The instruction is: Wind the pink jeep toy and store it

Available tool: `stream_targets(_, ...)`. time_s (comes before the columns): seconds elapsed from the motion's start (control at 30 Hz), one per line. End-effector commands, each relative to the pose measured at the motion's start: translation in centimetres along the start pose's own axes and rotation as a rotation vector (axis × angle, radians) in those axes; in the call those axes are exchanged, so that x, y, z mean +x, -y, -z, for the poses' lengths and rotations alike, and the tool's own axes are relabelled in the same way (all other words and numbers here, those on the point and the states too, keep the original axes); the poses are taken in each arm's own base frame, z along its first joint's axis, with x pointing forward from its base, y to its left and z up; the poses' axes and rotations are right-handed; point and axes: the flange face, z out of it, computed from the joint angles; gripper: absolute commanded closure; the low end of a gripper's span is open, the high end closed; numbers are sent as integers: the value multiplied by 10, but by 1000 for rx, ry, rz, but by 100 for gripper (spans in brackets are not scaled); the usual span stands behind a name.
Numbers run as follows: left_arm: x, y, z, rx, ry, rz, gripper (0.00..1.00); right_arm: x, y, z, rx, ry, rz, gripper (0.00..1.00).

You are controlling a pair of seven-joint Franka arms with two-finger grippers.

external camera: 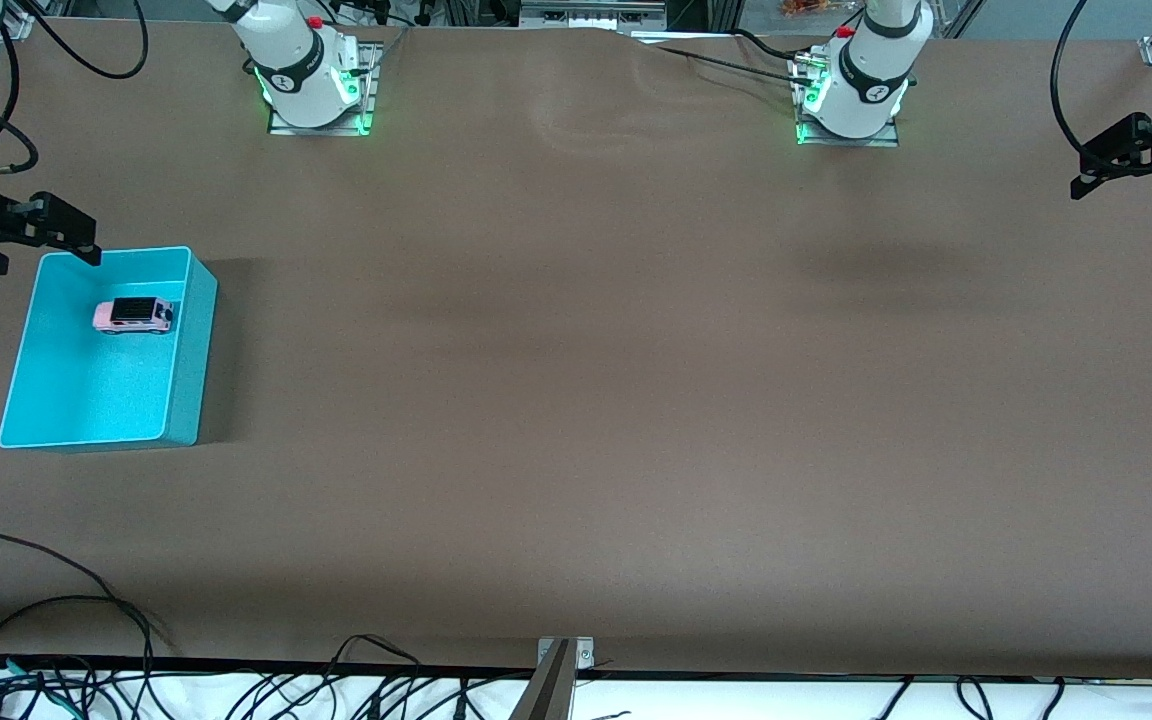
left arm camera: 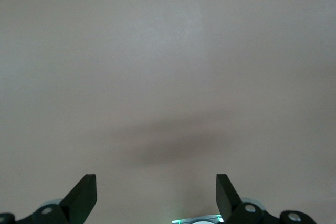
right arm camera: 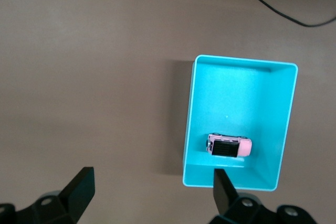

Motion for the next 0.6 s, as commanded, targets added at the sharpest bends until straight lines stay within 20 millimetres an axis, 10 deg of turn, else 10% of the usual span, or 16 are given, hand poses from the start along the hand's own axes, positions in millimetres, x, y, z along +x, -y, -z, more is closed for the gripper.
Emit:
stream_targets(0.0, 3, 0, 6, 22, 9, -8, 0, 2, 2, 18, -5, 31, -63, 0)
stream_targets(0.57, 2, 0, 6, 21, 8, -7, 0, 1, -13, 17, 13, 120, -86, 0)
